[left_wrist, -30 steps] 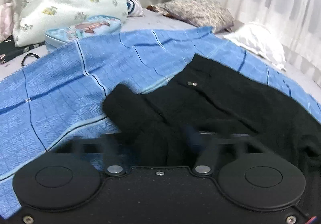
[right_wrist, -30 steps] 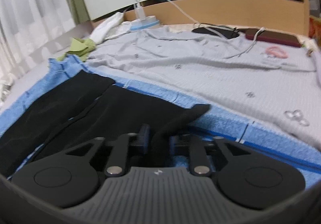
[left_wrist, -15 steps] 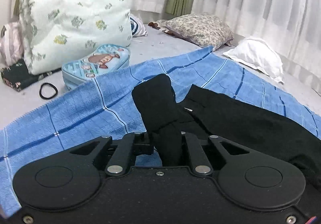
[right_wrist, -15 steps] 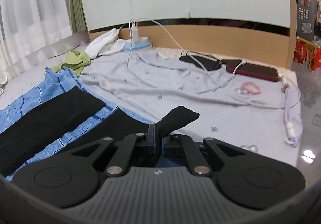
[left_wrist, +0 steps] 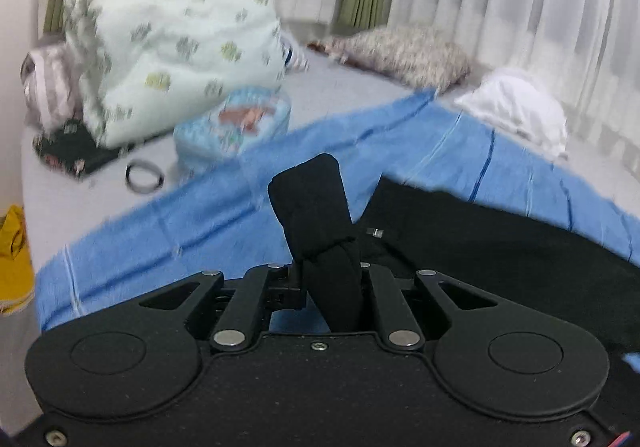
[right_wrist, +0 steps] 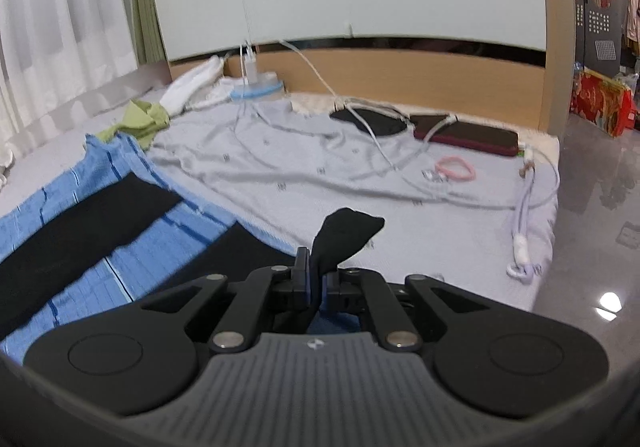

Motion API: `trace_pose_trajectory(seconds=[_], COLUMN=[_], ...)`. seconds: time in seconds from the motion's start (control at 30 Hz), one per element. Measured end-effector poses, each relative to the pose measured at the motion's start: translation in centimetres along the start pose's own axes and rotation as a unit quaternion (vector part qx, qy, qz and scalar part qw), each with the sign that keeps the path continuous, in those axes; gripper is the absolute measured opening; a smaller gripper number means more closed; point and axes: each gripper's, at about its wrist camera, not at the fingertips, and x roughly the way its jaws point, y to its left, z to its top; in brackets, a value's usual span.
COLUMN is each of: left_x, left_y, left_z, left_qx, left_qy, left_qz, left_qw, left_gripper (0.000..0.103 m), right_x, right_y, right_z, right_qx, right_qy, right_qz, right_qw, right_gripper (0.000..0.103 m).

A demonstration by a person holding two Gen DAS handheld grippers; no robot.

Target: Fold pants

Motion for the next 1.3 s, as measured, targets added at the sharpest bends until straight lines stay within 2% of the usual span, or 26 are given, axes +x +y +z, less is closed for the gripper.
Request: trace_pose_trajectory(seconds=[0.07,0.1,0.13,0.17,0.23,0.27,0.3,0.4,0.43,0.6,0.7,0.8,0.9,1.03,1.2,1.3], left_x=[0.7,0.9,1.0,1.0,0.5,0.2,-0.2,-1.3,-1.5,-2.0,-1.2,0.2,2.4,6.0,9.7,11.6], left_y=[0.3,0.3,0.4,0.4,0.3,0.3,0.2,-0.6,-1.0,-4.3,-6.7,-9.1,-11.4,-13.8,-16.7,-18.0], left_z=[-1.1,-1.5,-1.8,-2.0,-1.9,-1.6,-1.4,-0.1,0.5,3.4,5.1,6.3,7.2,7.8,7.9,8.0], left_qx=[0.004,0.009,0.010,0.009,0.012,0.015,0.018,0.025,0.028,0.029,0.023,0.015,0.006,-0.007,0.041,0.062], left_qy=[0.024,0.034,0.039,0.040,0.032,0.024,0.016,-0.005,-0.007,0.004,0.031,0.057,0.081,0.115,0.114,0.116], left_qz=[0.011,0.019,0.027,0.037,0.057,0.058,0.057,0.042,0.031,-0.032,-0.070,-0.086,-0.087,-0.069,-0.028,-0.024], left_qw=[0.9996,0.9992,0.9988,0.9985,0.9978,0.9979,0.9981,0.9988,0.9991,0.9990,0.9968,0.9945,0.9928,0.9910,0.9922,0.9910], left_gripper=[0.015,0.020,0.027,0.031,0.052,0.057,0.065,0.084,0.087,0.095,0.097,0.098,0.098,0.098,0.098,0.098], right_x=[0.4,0.5,0.5,0.5,0.1,-0.2,-0.5,-1.4,-1.6,-2.3,-2.8,-3.2,-3.4,-3.1,-2.0,-1.0], right_y=[-0.2,-0.2,-0.2,-0.2,-0.1,-0.1,0.1,0.6,1.0,4.1,7.4,11.2,15.3,20.7,26.9,30.0], right_z=[-0.3,-0.5,-0.5,-0.4,-0.1,0.1,0.4,1.1,1.4,2.5,2.9,3.3,3.6,3.5,2.5,1.9], right_qx=[0.000,0.000,0.000,-0.002,-0.005,-0.006,-0.006,0.001,0.007,0.028,0.025,0.008,-0.009,-0.041,-0.086,-0.106], right_qy=[0.016,0.022,0.025,0.026,0.023,0.020,0.017,0.016,0.018,0.039,0.047,0.048,0.051,0.049,0.049,0.052], right_qz=[-0.005,-0.013,-0.023,-0.028,-0.038,-0.040,-0.039,-0.023,-0.013,0.049,0.087,0.115,0.141,0.157,0.165,0.164], right_qw=[1.000,1.000,0.999,0.999,0.999,0.999,0.999,1.000,1.000,0.998,0.995,0.992,0.989,0.986,0.981,0.979], right_gripper=[0.011,0.015,0.024,0.042,0.049,0.055,0.058,0.060,0.060,0.064,0.066,0.071,0.076,0.082,0.085,0.087])
